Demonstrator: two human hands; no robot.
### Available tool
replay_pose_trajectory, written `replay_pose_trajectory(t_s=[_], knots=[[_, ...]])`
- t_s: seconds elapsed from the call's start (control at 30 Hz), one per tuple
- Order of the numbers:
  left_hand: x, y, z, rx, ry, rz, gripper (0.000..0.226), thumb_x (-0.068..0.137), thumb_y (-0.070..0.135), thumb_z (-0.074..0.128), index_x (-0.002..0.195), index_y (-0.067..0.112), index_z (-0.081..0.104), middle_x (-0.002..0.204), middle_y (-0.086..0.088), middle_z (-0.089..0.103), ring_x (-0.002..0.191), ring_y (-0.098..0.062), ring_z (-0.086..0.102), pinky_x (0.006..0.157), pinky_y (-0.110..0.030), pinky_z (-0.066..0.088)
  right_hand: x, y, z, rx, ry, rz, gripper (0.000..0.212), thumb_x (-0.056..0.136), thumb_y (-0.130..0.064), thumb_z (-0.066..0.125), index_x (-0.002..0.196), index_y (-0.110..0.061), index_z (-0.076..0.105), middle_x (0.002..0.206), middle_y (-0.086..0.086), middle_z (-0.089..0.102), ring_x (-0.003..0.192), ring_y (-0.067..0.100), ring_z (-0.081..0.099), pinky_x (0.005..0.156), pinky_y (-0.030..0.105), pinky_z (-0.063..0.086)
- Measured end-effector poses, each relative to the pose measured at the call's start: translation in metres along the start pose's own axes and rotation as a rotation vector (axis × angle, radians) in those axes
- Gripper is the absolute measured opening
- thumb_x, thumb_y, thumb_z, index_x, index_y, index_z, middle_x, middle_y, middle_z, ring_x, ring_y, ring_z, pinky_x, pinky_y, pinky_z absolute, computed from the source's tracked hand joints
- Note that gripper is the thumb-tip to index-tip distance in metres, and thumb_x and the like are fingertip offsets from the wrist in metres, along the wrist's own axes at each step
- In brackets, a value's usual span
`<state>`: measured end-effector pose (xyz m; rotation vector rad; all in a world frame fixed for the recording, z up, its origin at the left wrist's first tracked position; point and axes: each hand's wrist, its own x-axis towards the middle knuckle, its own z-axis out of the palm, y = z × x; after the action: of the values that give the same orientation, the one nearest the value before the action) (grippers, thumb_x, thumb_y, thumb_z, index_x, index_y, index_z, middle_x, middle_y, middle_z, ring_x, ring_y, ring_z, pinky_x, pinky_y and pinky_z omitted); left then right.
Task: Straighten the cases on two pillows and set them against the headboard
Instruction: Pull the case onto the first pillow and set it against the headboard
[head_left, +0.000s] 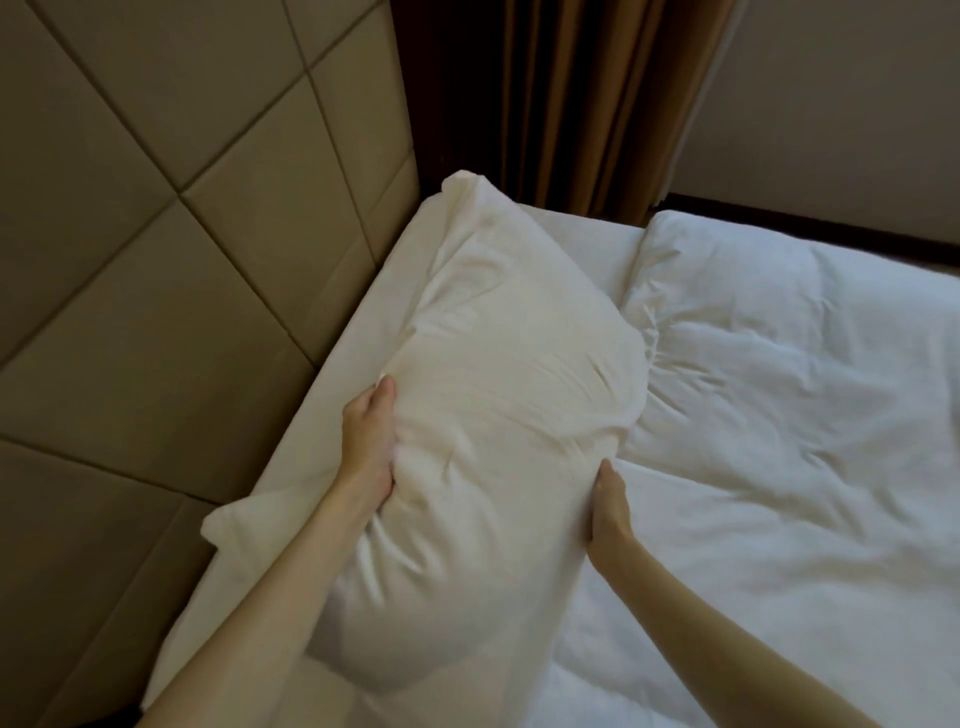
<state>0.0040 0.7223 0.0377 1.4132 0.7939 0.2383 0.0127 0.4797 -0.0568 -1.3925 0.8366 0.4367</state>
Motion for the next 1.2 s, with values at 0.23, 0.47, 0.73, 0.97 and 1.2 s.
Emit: replay_pose_trajectory(t_s=[0.23,0.47,0.73,0.97,1.2], knots=[[-0.073,0.069,0.049,-0.152,-0.175,0.114,0.027,0.093,0.032,0.053,0.083,0.011,0.066,0.085,0.002,0.074,0.082,-0.013,0.071,0.074,-0.026,0.057,-0.041,-0.021,-0.021,0.097,-0.083,-0.091,0.059,0.094,-0.054,0.033,0.148,-0.028,0.033,0.154,-0.002,0.037,0.139,0.022,0.034,0.118,0.047,0.023],[-0.138,0.117,0.055,-0.191,-0.266,0.199,0.028,0.091,0.036,0.054,0.076,0.025,0.075,0.092,0.002,0.077,0.091,-0.016,0.072,0.078,-0.032,0.056,-0.080,-0.058,-0.040,0.207,-0.144,-0.304,0.061,0.095,-0.057,0.029,0.150,-0.030,0.026,0.156,-0.003,0.032,0.141,0.019,0.033,0.119,0.045,0.025],[-0.225,0.137,0.051,-0.267,-0.302,0.286,0.027,0.090,0.034,0.057,0.070,0.022,0.071,0.090,-0.002,0.073,0.088,-0.020,0.070,0.085,-0.038,0.056,-0.101,-0.077,-0.079,0.315,-0.119,-0.191,0.058,0.093,-0.049,0.039,0.142,-0.018,0.045,0.140,0.009,0.053,0.126,0.030,0.051,0.107,0.045,0.042],[-0.283,0.142,0.039,-0.295,-0.270,0.375,0.034,0.093,0.030,0.056,0.063,0.026,0.073,0.079,0.008,0.075,0.078,-0.009,0.071,0.071,-0.026,0.058,-0.123,-0.037,-0.111,0.384,-0.328,-0.035,0.064,0.087,-0.067,0.036,0.118,-0.017,0.060,0.103,0.007,0.069,0.098,0.028,0.063,0.086,0.044,0.053],[-0.314,0.143,0.029,-0.268,-0.234,0.407,0.022,0.094,0.029,0.055,0.091,0.015,0.072,0.091,0.002,0.077,0.088,-0.014,0.073,0.072,-0.025,0.058,-0.143,-0.016,-0.114,0.466,-0.482,0.019,0.061,0.085,-0.065,0.043,0.118,-0.019,0.065,0.106,0.008,0.074,0.105,0.031,0.065,0.091,0.046,0.053]])
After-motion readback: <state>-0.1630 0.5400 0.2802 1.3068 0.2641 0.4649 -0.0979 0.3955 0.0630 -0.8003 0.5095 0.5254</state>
